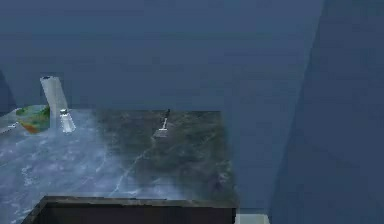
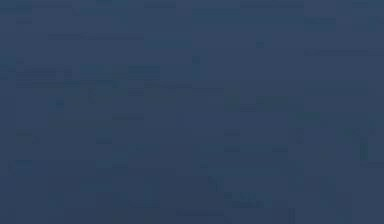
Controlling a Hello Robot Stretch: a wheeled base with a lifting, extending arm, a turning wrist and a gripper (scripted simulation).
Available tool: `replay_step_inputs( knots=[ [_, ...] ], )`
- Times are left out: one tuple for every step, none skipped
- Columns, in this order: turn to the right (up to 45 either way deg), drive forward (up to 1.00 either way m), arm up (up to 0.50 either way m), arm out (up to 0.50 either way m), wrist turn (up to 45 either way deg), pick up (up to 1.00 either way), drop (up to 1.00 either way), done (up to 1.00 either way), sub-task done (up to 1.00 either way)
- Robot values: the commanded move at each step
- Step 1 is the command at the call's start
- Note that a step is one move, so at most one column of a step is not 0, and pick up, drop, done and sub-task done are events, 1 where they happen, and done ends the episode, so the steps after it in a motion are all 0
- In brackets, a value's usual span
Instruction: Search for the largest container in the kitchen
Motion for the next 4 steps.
replay_step_inputs(
  knots=[
    [45.0, 0.00, 0.00, 0.00, 0.0, 0.00, 0.00, 0.00, 0.00],
    [45.0, 0.00, 0.00, 0.00, 0.0, 0.00, 0.00, 0.00, 0.00],
    [45.0, 0.00, 0.00, 0.00, 0.0, 0.00, 0.00, 0.00, 0.00],
    [42.0, 0.00, 0.00, 0.00, 0.0, 0.00, 0.00, 0.00, 0.00]
  ],
)
